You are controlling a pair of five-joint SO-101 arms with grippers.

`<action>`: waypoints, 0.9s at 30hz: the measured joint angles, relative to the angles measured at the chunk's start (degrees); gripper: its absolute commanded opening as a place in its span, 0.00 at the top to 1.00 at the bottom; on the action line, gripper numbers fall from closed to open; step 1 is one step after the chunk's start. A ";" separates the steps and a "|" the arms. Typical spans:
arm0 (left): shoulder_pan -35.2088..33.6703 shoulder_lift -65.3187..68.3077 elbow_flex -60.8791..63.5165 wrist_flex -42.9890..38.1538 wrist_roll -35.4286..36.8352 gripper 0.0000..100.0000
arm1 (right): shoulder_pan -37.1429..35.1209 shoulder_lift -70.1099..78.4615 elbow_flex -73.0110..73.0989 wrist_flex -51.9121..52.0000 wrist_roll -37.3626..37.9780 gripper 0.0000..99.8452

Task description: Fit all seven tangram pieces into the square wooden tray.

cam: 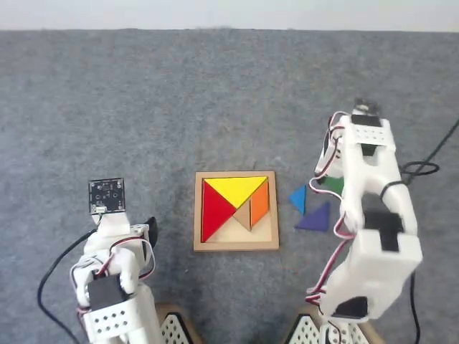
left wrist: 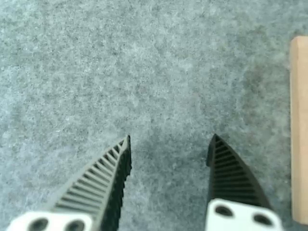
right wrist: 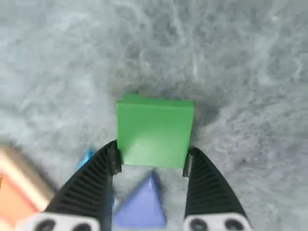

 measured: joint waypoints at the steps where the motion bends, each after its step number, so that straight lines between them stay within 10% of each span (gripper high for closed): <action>1: 0.00 0.00 0.00 0.00 0.00 0.76 | -0.79 -1.93 0.09 1.49 1.41 0.99; 12: 0.00 0.00 0.00 0.00 0.00 0.76 | -32.35 -33.93 18.64 2.81 17.93 0.99; 27: 0.00 0.00 0.00 0.00 0.00 0.76 | -43.78 -21.80 22.68 -6.33 31.21 0.99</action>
